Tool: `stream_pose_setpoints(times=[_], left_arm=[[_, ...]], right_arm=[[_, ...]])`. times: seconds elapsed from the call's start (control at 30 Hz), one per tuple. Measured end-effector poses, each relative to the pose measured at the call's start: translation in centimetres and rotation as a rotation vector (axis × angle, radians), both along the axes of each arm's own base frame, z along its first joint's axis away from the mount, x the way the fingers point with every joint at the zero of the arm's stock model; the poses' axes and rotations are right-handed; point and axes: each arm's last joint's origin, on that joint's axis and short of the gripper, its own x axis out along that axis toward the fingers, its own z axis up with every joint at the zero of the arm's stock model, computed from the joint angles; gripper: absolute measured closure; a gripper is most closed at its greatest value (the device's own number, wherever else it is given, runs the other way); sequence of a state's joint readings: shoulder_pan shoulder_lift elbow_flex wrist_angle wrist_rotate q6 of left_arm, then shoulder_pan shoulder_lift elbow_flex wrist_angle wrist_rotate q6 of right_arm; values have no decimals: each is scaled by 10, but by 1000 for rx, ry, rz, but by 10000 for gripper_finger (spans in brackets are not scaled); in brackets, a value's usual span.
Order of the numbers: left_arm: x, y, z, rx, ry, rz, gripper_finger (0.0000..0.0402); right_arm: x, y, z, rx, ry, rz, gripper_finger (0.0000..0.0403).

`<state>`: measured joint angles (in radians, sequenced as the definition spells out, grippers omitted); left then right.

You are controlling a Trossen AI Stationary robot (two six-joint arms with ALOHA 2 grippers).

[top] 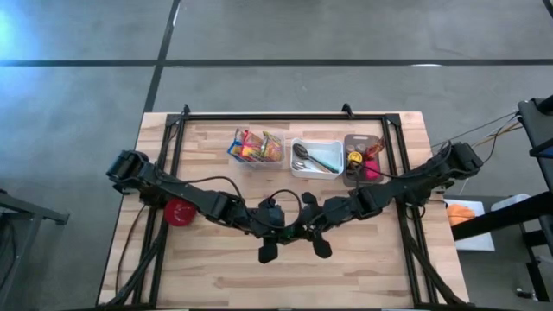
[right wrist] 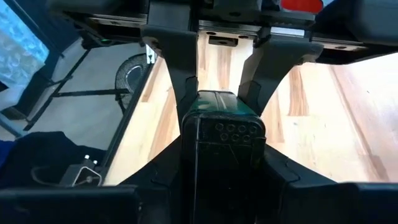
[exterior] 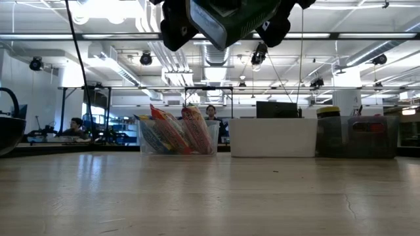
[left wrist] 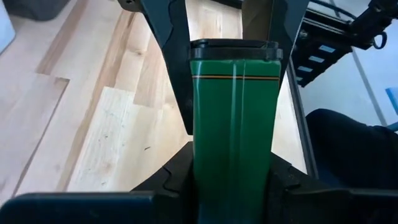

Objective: Pick & Place Food Item
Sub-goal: Put the black seasoning can into the black bin

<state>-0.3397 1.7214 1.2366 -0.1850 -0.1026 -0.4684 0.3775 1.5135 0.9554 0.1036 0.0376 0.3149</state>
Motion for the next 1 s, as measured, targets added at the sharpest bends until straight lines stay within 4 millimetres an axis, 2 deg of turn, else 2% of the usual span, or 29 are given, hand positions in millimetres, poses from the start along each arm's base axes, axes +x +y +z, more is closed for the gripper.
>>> stream_pose_setpoints(times=[0.27, 0.4, 0.6, 0.73, 0.87, 1.0], left_arm=[[0, -2, 1, -72, 4, 34, 281], [1, -3, 3, -129, 0, 38, 240], [1, -3, 5, -161, -3, 71, 148], [-2, -2, 7, -183, 24, 101, 101], [-12, 2, 13, -191, 67, 166, 78], [-25, -1, 27, -98, 10, 234, 74]], right_arm=[[0, 1, 0, 8, -3, 12, 286], [0, 1, 1, -12, -12, 29, 286], [-1, 2, 0, -4, 3, 30, 287], [-2, 1, -3, 8, 38, 15, 287], [-4, -1, -5, -11, 78, -19, 287], [-9, -9, 3, -50, 169, -97, 287]])
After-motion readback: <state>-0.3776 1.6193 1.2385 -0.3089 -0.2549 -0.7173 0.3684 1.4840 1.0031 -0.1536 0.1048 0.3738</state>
